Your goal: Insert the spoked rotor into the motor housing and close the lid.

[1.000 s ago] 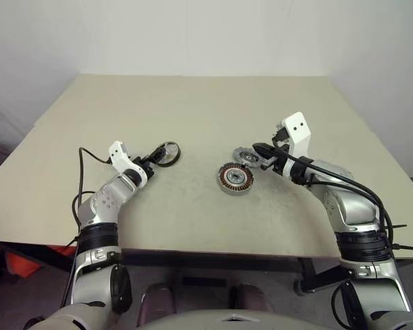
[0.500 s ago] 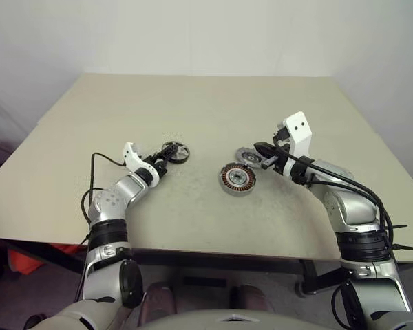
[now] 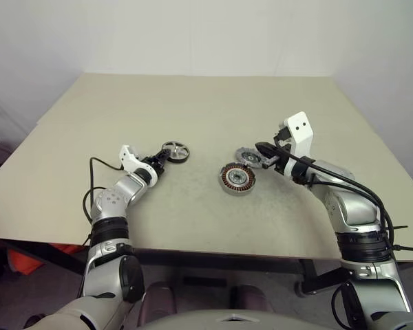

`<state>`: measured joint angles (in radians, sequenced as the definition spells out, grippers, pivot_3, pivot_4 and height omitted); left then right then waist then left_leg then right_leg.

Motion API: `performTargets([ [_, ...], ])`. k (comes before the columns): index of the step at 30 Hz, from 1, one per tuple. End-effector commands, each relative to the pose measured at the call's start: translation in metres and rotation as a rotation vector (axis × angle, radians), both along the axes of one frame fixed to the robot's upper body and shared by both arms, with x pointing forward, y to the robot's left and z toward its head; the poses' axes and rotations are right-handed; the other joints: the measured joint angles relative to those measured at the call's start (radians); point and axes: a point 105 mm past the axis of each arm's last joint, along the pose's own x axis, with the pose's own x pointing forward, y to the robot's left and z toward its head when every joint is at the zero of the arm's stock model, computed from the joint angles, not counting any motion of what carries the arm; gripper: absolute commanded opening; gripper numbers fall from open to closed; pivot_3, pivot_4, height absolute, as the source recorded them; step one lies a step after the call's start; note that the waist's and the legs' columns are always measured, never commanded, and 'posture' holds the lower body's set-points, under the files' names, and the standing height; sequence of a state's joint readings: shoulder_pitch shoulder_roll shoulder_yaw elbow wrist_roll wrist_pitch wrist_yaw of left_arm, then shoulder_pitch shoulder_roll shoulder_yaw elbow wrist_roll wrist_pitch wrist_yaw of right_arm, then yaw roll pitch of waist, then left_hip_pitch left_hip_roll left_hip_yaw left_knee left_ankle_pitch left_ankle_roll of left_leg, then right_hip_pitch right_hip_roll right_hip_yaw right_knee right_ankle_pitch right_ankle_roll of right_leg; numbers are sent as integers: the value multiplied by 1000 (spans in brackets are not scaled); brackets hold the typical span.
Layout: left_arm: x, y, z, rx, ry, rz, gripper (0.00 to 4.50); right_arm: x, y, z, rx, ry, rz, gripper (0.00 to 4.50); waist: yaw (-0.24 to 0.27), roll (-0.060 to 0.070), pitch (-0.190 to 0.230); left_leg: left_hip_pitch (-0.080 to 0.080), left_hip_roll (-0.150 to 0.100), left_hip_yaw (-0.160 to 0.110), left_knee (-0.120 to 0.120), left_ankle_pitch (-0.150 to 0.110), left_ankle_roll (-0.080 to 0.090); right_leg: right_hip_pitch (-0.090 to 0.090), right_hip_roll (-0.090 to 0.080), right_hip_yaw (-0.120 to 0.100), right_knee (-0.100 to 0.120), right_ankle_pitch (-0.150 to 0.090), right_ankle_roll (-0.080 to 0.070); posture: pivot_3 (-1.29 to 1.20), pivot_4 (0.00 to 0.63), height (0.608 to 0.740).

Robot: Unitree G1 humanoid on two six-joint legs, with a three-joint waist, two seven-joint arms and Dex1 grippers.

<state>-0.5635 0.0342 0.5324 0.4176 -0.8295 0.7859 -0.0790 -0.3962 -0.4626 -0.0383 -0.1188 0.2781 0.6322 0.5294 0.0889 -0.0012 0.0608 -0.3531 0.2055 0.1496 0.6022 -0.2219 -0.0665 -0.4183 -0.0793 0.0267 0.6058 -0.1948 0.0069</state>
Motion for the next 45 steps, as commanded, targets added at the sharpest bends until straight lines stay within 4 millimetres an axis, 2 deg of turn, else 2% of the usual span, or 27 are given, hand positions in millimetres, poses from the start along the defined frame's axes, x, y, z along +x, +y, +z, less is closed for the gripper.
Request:
performTargets([
  [1, 3, -2, 11, -1, -42, -16, 2250, 0, -2, 21, 19, -77, -3, 0, 1, 0, 0, 0, 0, 0, 0, 0, 0, 0, 0, 0, 0, 0, 0, 0, 0, 740],
  [7, 2, -3, 10, 3, -43, -21, 2250, 1, -3, 20, 18, -77, -6, 0, 3, 0, 0, 0, 0, 0, -1, 0, 0, 0, 0, 0, 0, 0, 0, 0, 0, 740],
  [12, 2, -2, 12, -9, -57, -20, 695, 2, -4, 20, 18, -79, -10, 0, 3, 0, 0, 0, 0, 0, -1, 0, 0, 0, 0, 0, 0, 0, 0, 0, 0, 740],
  [14, 1, -4, 15, -18, -70, -34, 417, 2, -4, 21, 18, -81, -12, 0, 1, 0, 0, 0, 0, 0, -1, 0, 0, 0, 0, 0, 0, 0, 0, 0, 0, 740],
  [18, 1, -5, 14, -23, -67, -40, 417, 6, -10, 22, 18, -87, -47, 0, 1, 0, 0, 1, 0, 0, -1, 0, -1, 0, 0, 1, 0, 0, 0, 0, 0, 740],
  [21, -2, -12, 20, -77, -85, -72, 417, 11, -22, 23, 14, -92, -120, 0, 1, 0, 0, 1, 0, 0, -1, 0, -1, 0, 0, 0, 0, 0, 0, 0, 0, 740],
  [26, -7, -32, 45, -266, -155, -157, 417, 28, -73, 13, -35, -48, -422, 0, 5, -1, 1, 0, -1, 0, -1, 0, -1, 0, 0, 0, 0, 0, 0, 0, 0, 740],
  [28, -11, -49, 59, -343, -187, -228, 417, 30, -97, 9, -75, -35, -548, 0, 8, -2, 1, 0, -2, 0, -1, 0, -1, 0, 0, 0, 0, 0, 0, 0, 0, 740],
  [32, -13, -65, 72, -425, -210, -295, 417, 30, -117, 2, -110, -13, -653, 0, 4, -2, 2, -1, -2, 0, -2, 0, -1, -1, 0, 0, 0, 0, 0, 0, 0, 740],
  [35, -19, -90, 84, -489, -214, -398, 417, 23, -138, -10, -152, 26, -743, 0, 2, -2, 2, -2, -1, 0, -3, 0, -1, -1, 1, 1, 0, 0, 0, 0, 0, 740],
  [40, -34, -123, 76, -456, -150, -556, 417, 14, -150, -27, -178, 78, -805, 0, 5, -2, 2, -2, -2, 0, -3, 0, -1, -1, 1, 0, 0, 0, 0, 0, 0, 740],
  [45, -44, -137, 66, -432, -102, -642, 417, 11, -148, -27, -160, 76, -806, 0, 2, -2, 2, -3, -2, 0, -3, 1, -1, -1, 1, 1, 0, 0, 1, 0, 0, 740],
])
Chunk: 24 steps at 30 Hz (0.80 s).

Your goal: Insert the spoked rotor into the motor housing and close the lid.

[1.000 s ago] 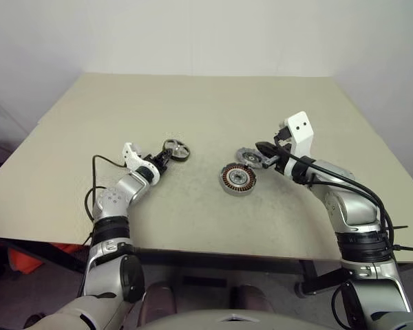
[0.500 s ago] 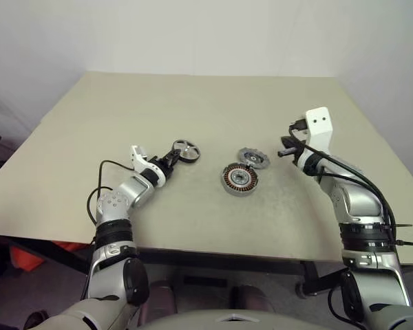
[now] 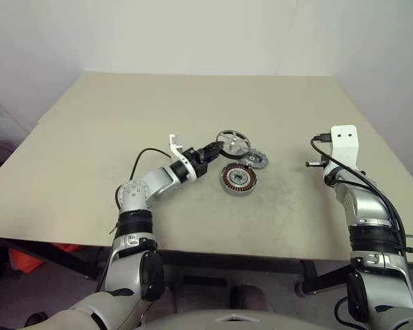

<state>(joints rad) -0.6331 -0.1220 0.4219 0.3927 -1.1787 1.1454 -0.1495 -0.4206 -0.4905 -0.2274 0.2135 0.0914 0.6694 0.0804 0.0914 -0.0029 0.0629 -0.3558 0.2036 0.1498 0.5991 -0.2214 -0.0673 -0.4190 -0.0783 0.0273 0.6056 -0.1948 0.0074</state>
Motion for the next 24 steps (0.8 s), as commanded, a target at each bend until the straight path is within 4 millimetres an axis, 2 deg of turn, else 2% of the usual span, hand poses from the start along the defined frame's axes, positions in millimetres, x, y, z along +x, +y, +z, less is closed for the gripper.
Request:
performTargets([
  [1, -4, -7, 2, 4, -15, -52, 417, 1, -1, 19, -14, -66, -9, 0, 0, 0, 0, 0, 0, 0, 0, 0, 0, 0, 0, 0, 0, 0, 0, 0, 0, 740],
  [10, -3, -6, -28, 97, 65, -60, 417, -1, -2, 22, -3, -85, -25, 0, 2, 0, 0, 0, 0, 0, 0, 1, 0, 0, 0, 0, 0, 0, 0, 0, 0, 740],
  [13, -6, -8, -33, 98, 79, -75, 417, 1, 0, 24, 4, -96, -20, 0, 2, 0, 0, 0, 0, 0, 0, 1, 0, 0, 0, 0, 0, 0, 0, 0, 0, 740],
  [19, -11, -12, -31, 75, 71, -111, 417, 2, 2, 25, 7, -102, -14, 0, 2, 0, 0, 0, 0, 0, 0, 1, 0, 0, 0, 0, 0, 0, 0, 0, 0, 740],
  [24, -10, -13, -45, 130, 110, -100, 417, 2, 0, 28, 10, -113, -20, 0, 2, 0, 0, 0, 0, 0, 0, 1, 0, 0, 0, 0, 0, 0, 0, 0, 0, 740],
])
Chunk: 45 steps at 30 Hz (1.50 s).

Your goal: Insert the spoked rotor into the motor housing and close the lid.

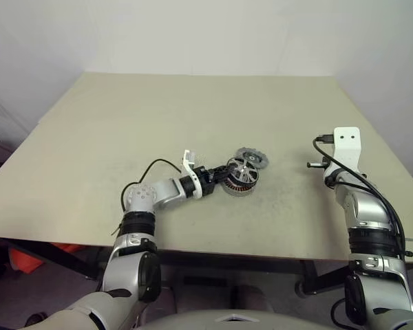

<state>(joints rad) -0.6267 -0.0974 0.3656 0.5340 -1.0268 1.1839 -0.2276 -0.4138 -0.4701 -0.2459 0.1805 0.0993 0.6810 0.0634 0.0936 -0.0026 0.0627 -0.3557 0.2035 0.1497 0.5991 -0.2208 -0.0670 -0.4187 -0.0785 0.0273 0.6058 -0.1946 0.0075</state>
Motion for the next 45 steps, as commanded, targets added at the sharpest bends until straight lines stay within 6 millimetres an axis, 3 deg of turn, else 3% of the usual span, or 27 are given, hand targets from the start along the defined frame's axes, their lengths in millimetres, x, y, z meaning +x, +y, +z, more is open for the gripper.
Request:
performTargets([
  [1, 3, 0, -1, 18, -6, 5, 417, 3, -3, 26, -10, -93, -9, 0, 0, 0, 0, 0, 0, 0, 0, 0, 0, 0, 0, 0, 0, 0, 0, 0, 0, 740],
  [7, 1, 0, -8, 53, -9, -2, 417, 3, -3, 26, -11, -97, -9, 0, 0, 0, 0, 3, 0, 0, 0, 0, 0, 3, 0, 0, 0, 0, 0, 0, 0, 740],
  [15, 4, 8, -9, 84, -34, 22, 2999, 4, 0, 24, -11, -92, 0, 0, 0, 1, 0, 9, 0, 0, 0, 0, 0, 10, -1, 0, 0, 0, 0, 0, 0, 740],
  [20, 10, 21, -5, 79, -58, 67, 2999, 5, 2, 23, -10, -89, 7, 0, -5, 1, 0, 12, -1, 0, 0, 1, 1, 12, -1, 0, 0, -4, 7, 0, 0, 740],
  [35, 9, 34, 13, 70, -146, 83, 2999, 8, 10, 27, -8, -101, 49, 0, -19, 1, 0, 7, 0, 0, -2, 1, 1, 9, -1, -1, -3, -1, 1, 0, 0, 740],
  [37, 7, 37, 18, 72, -206, 105, 2999, 11, 29, 39, 29, -162, 150, 0, -20, 1, 0, 7, 0, 0, -2, 1, 1, 9, -1, -1, -3, -1, 1, 0, 0, 740],
  [40, 9, 46, 20, 118, -290, 147, 2999, 7, 78, 54, 65, -217, 412, 0, -25, 2, 0, 5, 0, 0, -3, 1, 1, 7, -1, -1, -3, -1, 1, 0, 0, 740],
  [43, 12, 58, 20, 251, -431, 176, 2999, -14, 131, 59, 79, -210, 699, 0, -23, 2, 0, 5, 3, 0, -3, 1, 1, 5, 0, -1, -2, -1, 0, 0, 0, 740],
  [45, 16, 68, 22, 371, -559, 203, 2999, -26, 154, 57, 89, -188, 818, 0, -22, 2, 0, 5, 3, 0, -4, 1, 1, 5, 0, -1, -2, -2, 0, 0, 0, 740],
])
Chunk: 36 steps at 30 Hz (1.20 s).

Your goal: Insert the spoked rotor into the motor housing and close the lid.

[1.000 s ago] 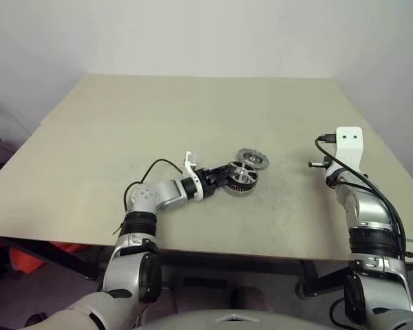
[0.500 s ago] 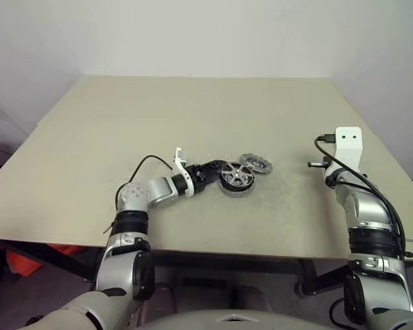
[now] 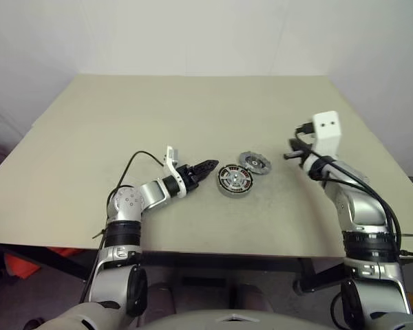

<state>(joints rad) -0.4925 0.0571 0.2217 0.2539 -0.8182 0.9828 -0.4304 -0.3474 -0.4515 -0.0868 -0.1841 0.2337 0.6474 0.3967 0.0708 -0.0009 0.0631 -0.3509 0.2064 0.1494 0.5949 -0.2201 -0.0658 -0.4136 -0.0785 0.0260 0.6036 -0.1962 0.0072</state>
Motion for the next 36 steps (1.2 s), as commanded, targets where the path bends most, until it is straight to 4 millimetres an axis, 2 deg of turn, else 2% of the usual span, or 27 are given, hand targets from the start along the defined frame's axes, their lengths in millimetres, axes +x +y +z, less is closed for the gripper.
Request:
performTargets([
  [1, 8, 16, 17, 166, -251, 48, 2999, -20, 38, 8, -4, -10, 214, 0, 1, 0, 0, 0, 0, 0, 0, 0, 0, 0, 0, 0, 0, 0, 0, 0, 0, 740],
  [6, 16, 39, 32, 334, -459, 73, 2999, -24, 50, -8, -47, 42, 267, 0, 7, 0, 0, 1, -2, 0, 1, 0, 0, -1, -1, 0, -1, 0, 0, 0, 0, 740],
  [11, 19, 44, 32, 367, -484, 83, 2999, -19, 57, -9, -41, 47, 281, 0, 5, 0, 0, 0, -1, 0, 1, 0, -1, -2, -1, 0, 0, 0, 0, 0, 0, 740],
  [14, 18, 43, 29, 372, -475, 88, 2999, -17, 59, -17, -35, 72, 284, 0, 2, 0, 0, 0, -1, 0, 1, 0, -1, -4, -1, 0, 1, 0, 0, 0, 0, 740],
  [20, 19, 42, 26, 376, -463, 107, 2999, -21, 59, -67, -5, 237, 231, 0, 0, 0, 0, 0, -1, 0, 1, 1, -1, -4, -1, 0, 2, 0, 0, 0, 0, 740],
  [22, 22, 46, 25, 383, -455, 129, 2999, -22, 58, -74, -9, 256, 213, 0, 0, -1, 0, 0, -1, 0, 1, 1, -1, -4, -1, 1, 2, 0, 0, 0, 0, 740],
  [28, 26, 53, 23, 391, -440, 152, 2999, -15, 55, -48, 8, 166, 226, 0, 0, -1, 0, 0, -1, 0, 1, 1, -2, -1, -1, 1, 2, 0, 0, 0, 0, 740],
  [32, 24, 49, 20, 391, -437, 140, 2999, -20, 63, -19, 3, 38, 322, 0, 1, -1, 0, 0, -1, 0, 1, 1, -2, -3, -1, 0, 2, 0, 0, 0, 0, 740],
  [36, 23, 47, 18, 395, -441, 133, 2999, -23, 59, 3, -124, -111, 402, 0, 2, -1, 0, -1, -1, 0, 1, 1, -2, -4, -1, 0, 2, 0, -1, 0, 0, 740],
])
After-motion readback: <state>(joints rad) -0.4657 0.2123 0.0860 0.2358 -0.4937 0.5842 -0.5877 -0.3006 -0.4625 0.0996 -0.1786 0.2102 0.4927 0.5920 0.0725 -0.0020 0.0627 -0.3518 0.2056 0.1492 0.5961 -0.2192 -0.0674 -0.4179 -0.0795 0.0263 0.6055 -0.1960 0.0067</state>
